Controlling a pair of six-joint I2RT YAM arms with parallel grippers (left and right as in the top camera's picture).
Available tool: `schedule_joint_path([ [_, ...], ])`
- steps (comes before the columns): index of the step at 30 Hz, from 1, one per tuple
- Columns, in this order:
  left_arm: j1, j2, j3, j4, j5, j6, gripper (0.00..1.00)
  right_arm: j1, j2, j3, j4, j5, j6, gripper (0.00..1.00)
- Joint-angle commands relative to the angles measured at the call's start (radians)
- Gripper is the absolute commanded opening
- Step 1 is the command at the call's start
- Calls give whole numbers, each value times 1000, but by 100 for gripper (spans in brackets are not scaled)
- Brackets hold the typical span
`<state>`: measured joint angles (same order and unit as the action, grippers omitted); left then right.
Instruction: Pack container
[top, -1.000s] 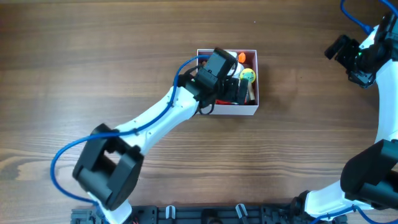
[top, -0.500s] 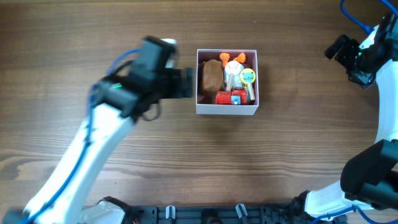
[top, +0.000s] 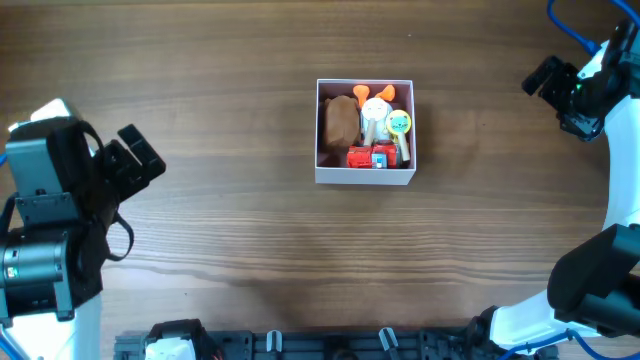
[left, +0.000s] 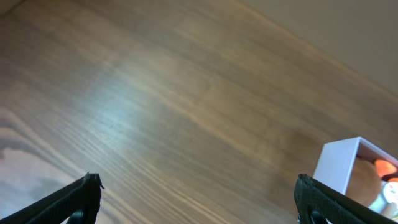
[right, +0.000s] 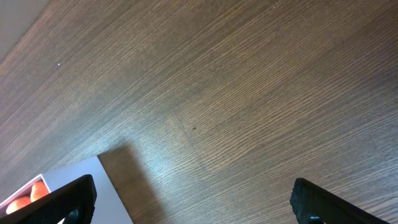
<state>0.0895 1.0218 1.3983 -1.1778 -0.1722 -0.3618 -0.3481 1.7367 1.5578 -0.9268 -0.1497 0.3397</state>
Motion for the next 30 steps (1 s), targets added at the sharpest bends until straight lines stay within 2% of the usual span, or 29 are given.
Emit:
schedule_joint_path([
  [1, 8, -3, 10, -14, -12, -6, 100, 1, 12, -8, 3, -9, 11, 100],
  [11, 8, 2, 10, -13, -12, -6, 100, 3, 11, -8, 3, -9, 11, 100],
  [16, 8, 2, 10, -14, -12, -6, 100, 41, -105, -8, 3, -9, 11, 100],
  [19, 8, 2, 10, -14, -12, -6, 100, 121, -214, -8, 3, -8, 11, 100],
  [26, 8, 2, 10, -14, -12, -6, 100, 439, -451, -9, -13, 3, -31, 100],
  [30, 8, 2, 10, -14, -12, -6, 100, 479, -539, -25, -16, 69, -53, 100],
])
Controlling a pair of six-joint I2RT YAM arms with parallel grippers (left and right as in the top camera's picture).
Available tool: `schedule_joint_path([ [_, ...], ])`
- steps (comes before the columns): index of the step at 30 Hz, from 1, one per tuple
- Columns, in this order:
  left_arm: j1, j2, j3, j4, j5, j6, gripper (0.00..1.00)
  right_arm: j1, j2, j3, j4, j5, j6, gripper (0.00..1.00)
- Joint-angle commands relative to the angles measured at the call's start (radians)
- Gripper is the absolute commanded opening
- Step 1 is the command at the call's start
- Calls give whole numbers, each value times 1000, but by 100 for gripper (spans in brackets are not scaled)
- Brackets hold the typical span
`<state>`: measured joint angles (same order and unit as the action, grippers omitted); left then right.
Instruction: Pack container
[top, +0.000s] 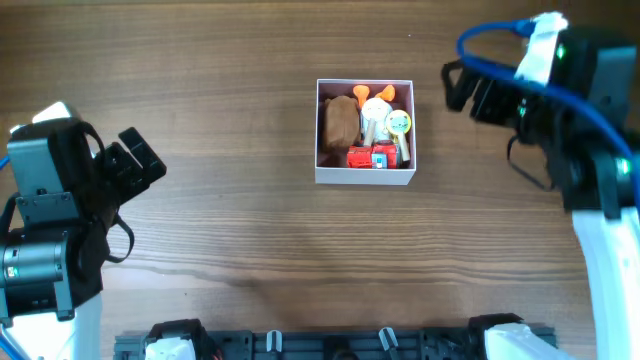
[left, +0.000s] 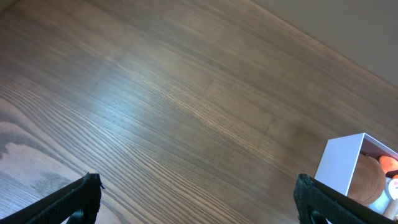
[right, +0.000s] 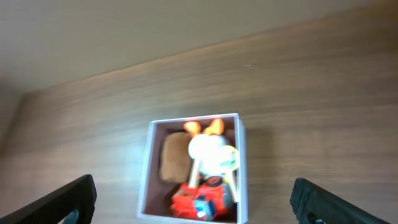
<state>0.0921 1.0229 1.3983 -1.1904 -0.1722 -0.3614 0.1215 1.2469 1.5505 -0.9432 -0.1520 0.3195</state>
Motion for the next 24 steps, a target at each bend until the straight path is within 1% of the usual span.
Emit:
schedule_joint_path([
  [1, 5, 1, 10, -1, -12, -6, 100, 9, -81, -42, 1, 114, -32, 100],
  [4, 5, 1, 10, -1, -12, -6, 100, 8, -166, -143, 47, 221, -32, 100],
  [8, 5, 1, 10, -1, -12, -6, 100, 8, -303, -347, 144, 309, -45, 100],
  [10, 5, 1, 10, -1, -12, -6, 100, 8, -417, -514, 222, 313, -98, 100],
  [13, 5, 1, 10, -1, -12, -6, 100, 8, -554, -720, 308, 312, -103, 100],
  [17, 5, 1, 10, -1, -12, -6, 100, 8, -729, -949, 384, 279, -104, 100],
  [21, 5, 1, 10, -1, -12, -6, 100, 8, -877, -1106, 436, 263, -111, 100],
  [24, 5, 1, 10, -1, -12, -6, 100, 4, -975, -1180, 443, 258, -111, 100],
])
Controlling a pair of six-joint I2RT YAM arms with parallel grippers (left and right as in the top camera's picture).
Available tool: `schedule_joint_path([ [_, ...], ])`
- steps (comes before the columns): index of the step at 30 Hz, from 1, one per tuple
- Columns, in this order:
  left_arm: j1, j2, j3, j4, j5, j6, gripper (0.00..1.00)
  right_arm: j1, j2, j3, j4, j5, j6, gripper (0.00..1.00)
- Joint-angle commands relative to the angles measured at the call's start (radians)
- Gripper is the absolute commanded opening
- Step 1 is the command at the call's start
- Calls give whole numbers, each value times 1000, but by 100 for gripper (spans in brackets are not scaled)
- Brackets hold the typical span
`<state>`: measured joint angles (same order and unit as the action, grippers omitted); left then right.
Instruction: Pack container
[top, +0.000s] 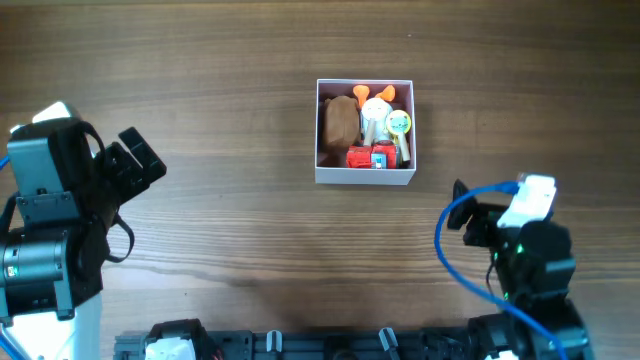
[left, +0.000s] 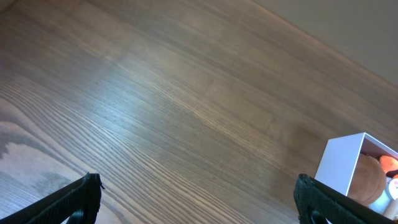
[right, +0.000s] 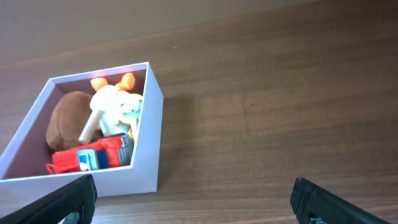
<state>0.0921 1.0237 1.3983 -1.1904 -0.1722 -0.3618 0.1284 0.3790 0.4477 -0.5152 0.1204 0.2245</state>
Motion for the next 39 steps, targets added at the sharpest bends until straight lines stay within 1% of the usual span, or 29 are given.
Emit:
schedule_joint_path([
  [1, 5, 0, 10, -1, -12, -6, 100, -10, -142, -100, 14, -25, -16, 99],
  [6, 5, 0, 10, -1, -12, -6, 100, -79, -295, -184, 13, -94, -15, 100],
  [10, 5, 0, 10, -1, -12, -6, 100, -133, -358, -215, 6, -100, -7, 100],
  [15, 5, 0, 10, -1, -12, -6, 100, -148, -376, -257, 4, -100, 47, 100],
  [17, 5, 0, 10, -1, -12, -6, 100, -148, -376, -294, 6, -99, 48, 100],
  [39, 5, 0, 10, -1, -12, -6, 100, -148, -375, -297, 16, -100, 40, 100],
])
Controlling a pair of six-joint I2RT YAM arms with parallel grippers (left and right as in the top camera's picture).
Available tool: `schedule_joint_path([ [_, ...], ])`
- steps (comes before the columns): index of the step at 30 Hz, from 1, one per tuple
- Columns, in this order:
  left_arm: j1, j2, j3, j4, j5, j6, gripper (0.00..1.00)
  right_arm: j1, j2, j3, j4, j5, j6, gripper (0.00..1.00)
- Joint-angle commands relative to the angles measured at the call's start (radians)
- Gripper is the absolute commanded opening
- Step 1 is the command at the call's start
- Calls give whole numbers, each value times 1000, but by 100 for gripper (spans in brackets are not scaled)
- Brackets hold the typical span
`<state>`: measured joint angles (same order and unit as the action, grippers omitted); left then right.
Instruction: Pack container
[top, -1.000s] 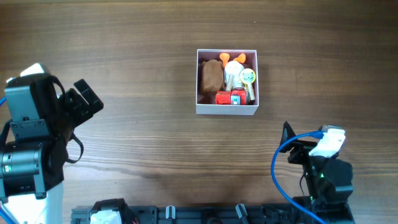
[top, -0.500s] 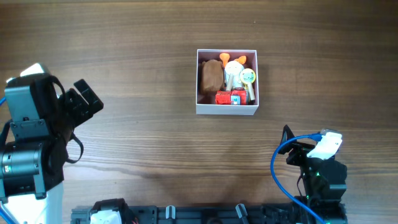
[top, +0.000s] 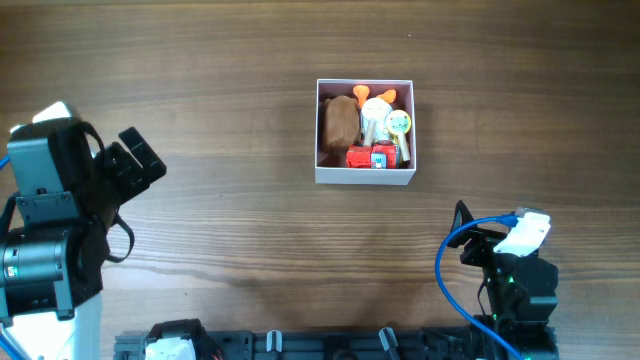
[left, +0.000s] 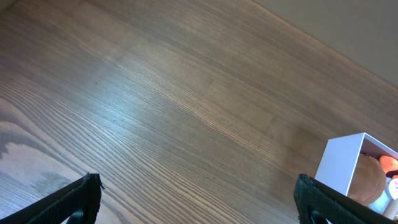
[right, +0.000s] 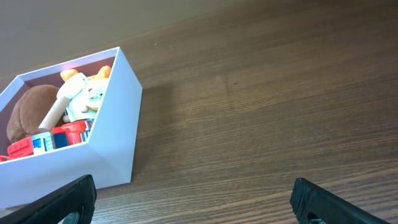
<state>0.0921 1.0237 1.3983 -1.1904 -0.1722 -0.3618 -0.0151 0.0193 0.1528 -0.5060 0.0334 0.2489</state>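
A white open box (top: 404, 178) stands on the wooden table at mid-back, holding a brown plush (top: 339, 121), a white and orange toy (top: 378, 106), a red toy car (top: 371, 156) and a round yellow-green piece (top: 399, 122). The box (right: 109, 149) also shows at the left of the right wrist view, and its corner (left: 339, 168) at the right edge of the left wrist view. My left gripper (left: 198, 200) is open and empty at the far left of the table. My right gripper (right: 194, 200) is open and empty near the front right, below the box.
The left arm (top: 50, 230) stands at the table's left edge. The right arm (top: 512, 270) with its blue cable sits at the front right. A black rail (top: 330, 342) runs along the front edge.
The right arm has drawn back a little further toward the front edge, and the box sits further left in its wrist view. The left arm and the box have not moved.
The right arm was at the back right corner, past the box. Then it stood beside the box's right side, then at the front right, and now lower still by the front edge. The left arm stayed put throughout, and the box's contents are unchanged.
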Motion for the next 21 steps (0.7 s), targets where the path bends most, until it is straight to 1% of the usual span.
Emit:
schedule_joint_path([
  [1, 5, 0, 10, -1, -12, -6, 100, -5, -16, -2, 7, -13, 16, 100],
  [9, 4, -39, 4, -3, -19, -3, 100, -5, -16, -2, 7, -13, 16, 100],
  [12, 3, -112, -50, 57, 7, -6, 100, -5, -16, -2, 7, -13, 16, 100],
  [13, 3, -135, -75, 93, 29, -5, 100, -5, -16, -2, 7, -13, 16, 100],
  [14, 3, -182, -134, 174, 72, 0, 100, -5, -16, -2, 7, -13, 16, 100],
  [18, 3, -332, -377, 491, 291, 126, 100, -5, -16, -2, 7, -13, 16, 100],
  [21, 3, -440, -582, 671, 405, 146, 100, -5, -16, -2, 7, -13, 16, 100],
])
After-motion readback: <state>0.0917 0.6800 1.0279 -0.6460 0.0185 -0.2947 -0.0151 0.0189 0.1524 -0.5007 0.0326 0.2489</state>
